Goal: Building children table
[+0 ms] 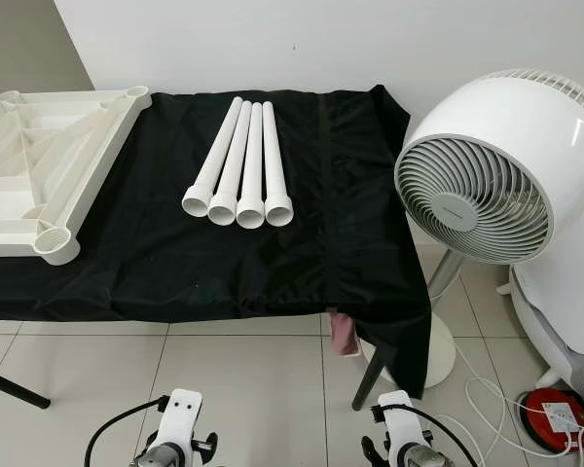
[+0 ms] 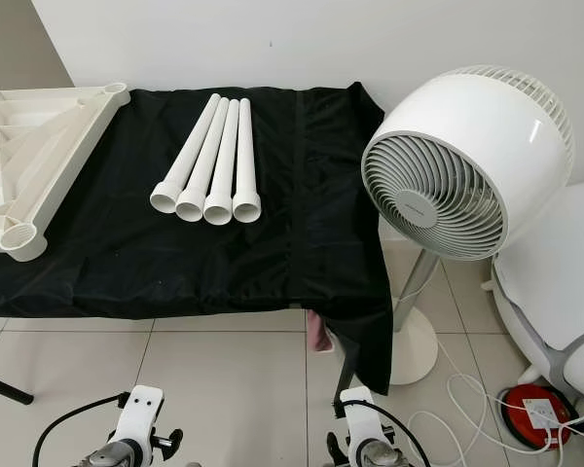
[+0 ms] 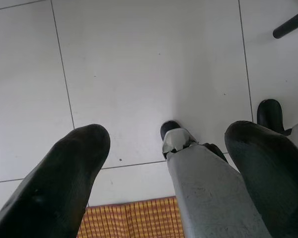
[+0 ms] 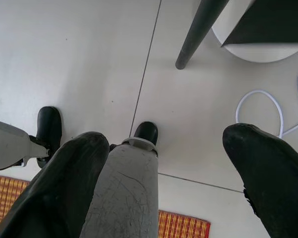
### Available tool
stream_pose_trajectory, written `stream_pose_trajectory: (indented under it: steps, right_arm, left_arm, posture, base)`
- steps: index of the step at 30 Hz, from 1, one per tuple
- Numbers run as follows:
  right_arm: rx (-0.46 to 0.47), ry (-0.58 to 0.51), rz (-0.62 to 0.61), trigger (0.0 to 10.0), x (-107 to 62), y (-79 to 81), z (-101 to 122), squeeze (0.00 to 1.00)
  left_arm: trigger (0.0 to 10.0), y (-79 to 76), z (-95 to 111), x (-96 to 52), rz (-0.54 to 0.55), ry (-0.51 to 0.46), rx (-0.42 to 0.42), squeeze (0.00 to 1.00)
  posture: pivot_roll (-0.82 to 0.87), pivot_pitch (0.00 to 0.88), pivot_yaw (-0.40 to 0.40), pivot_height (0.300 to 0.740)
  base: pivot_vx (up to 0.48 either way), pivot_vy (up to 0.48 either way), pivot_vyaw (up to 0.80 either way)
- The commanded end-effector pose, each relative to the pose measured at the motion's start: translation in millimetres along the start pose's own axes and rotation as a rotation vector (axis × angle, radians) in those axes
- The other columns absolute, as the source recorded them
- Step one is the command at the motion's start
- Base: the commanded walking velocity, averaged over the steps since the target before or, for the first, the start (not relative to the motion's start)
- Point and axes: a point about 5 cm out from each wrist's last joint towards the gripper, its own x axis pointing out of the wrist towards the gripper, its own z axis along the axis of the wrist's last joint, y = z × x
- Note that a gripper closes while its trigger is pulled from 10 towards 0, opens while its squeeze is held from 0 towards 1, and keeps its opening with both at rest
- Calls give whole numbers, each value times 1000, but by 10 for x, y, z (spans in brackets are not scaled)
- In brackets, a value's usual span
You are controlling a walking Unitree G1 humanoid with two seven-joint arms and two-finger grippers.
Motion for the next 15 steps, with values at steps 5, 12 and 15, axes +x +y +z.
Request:
stream_pose_trajectory:
  steps: [5, 12, 15]
  right_arm:
    - [37, 50, -39, 10000, -91, -174, -260, 0]
    - [19, 49, -23, 10000, -78, -122, -239, 0]
    - [-8, 48, -6, 10000, -70, -83, -226, 0]
  left_arm:
    - [10000, 54, -244, -85, 77, 14, 0, 0]
    - [10000, 56, -322, -102, 118, 32, -136, 0]
    - [10000, 30, -313, -96, 96, 30, -118, 0]
  posture:
    - [-121, 0, 50, 740]
    - [-97, 0, 71, 740]
    - [-68, 0, 72, 740]
  base:
    - [0, 0, 0]
    - [0, 0, 0]
    - [0, 0, 0]
